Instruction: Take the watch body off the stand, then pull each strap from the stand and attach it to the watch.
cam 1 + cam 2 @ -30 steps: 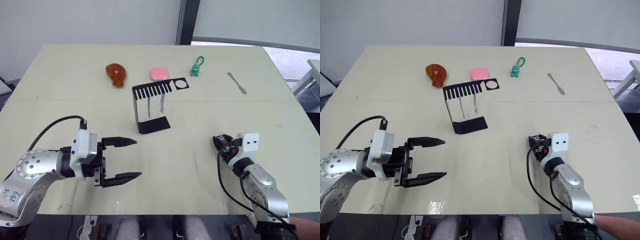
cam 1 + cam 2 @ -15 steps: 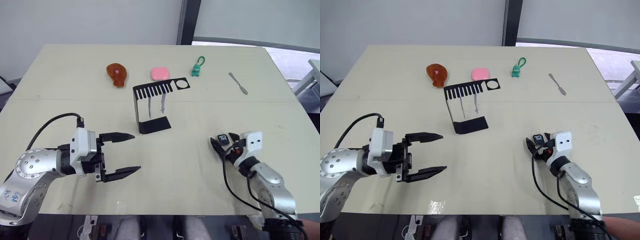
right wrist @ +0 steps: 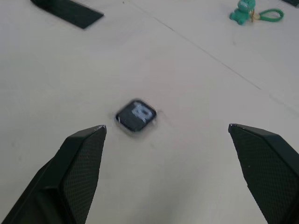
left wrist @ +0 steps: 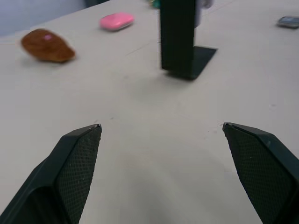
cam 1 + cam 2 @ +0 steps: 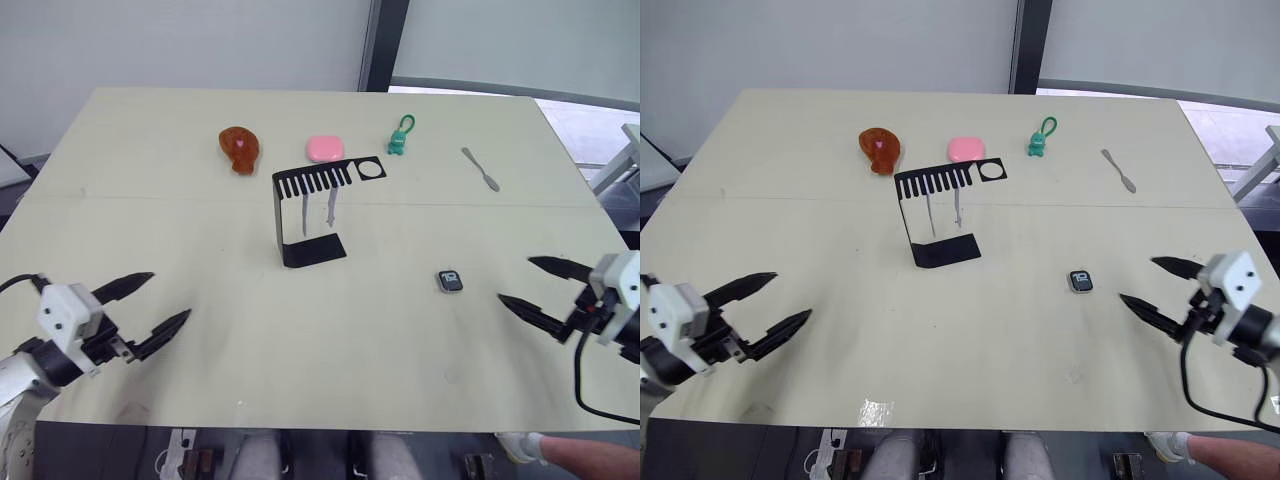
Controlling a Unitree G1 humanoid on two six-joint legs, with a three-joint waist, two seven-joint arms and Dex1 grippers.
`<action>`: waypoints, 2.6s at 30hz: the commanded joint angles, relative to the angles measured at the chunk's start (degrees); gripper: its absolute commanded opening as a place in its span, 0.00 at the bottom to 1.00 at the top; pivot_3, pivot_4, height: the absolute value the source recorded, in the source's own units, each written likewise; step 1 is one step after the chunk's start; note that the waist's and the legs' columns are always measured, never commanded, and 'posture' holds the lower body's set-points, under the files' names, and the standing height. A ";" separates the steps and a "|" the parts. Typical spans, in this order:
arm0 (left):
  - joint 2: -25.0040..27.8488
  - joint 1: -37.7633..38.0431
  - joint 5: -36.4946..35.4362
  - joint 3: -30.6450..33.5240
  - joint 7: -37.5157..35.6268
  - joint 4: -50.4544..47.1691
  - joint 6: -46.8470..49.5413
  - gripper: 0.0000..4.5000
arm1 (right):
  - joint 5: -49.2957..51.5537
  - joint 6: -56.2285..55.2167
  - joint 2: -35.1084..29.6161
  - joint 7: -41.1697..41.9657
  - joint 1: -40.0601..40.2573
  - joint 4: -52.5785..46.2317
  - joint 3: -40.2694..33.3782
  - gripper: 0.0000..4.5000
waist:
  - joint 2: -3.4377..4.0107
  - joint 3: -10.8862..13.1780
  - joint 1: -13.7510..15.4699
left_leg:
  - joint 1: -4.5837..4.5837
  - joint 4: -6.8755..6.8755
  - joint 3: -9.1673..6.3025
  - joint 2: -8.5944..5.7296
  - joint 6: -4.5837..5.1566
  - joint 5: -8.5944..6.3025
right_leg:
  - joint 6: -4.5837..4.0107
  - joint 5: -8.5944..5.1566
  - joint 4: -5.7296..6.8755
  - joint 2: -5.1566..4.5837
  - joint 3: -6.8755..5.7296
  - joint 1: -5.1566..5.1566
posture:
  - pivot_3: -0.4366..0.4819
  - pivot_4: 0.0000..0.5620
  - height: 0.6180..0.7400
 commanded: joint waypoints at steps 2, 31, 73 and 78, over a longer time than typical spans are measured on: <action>-2.46 3.76 1.50 6.57 2.59 2.61 -3.76 1.00 | -5.25 -12.93 -2.17 -0.01 -6.55 20.28 -1.50 0.99 | 0.01 -0.01 -0.53 | 0.06 0.04 0.02 0.00 0.01 -0.01 | 0.01 0.00 -0.01 -0.01 0.01 0.05 | 0.48 0.27 1.00; -21.96 -14.17 20.30 -30.28 33.04 -15.64 5.93 1.00 | 8.59 -3.85 17.52 7.17 -18.01 -4.48 13.27 0.99 | 0.01 -0.01 -0.09 | 0.74 -0.02 0.23 0.09 -0.27 -0.17 | 0.12 0.06 -0.13 0.00 0.25 0.67 | 0.48 0.27 1.00; -39.99 -32.04 37.04 -40.85 53.48 4.88 0.91 1.00 | 7.28 0.23 23.93 3.96 -15.22 -13.77 20.32 0.99 | -0.01 0.00 1.12 | 0.61 0.42 0.23 0.13 -0.19 -0.23 | 0.14 0.07 -0.06 0.01 0.17 0.65 | 0.48 0.27 1.00; -39.90 -33.19 36.70 -40.83 52.89 6.10 1.11 0.88 | 7.08 0.62 25.43 1.47 -14.90 -14.24 21.12 1.00 | -0.01 0.00 1.14 | 0.58 0.45 0.23 0.12 -0.18 -0.24 | 0.14 0.07 -0.06 0.00 0.17 0.65 | 0.48 0.27 1.00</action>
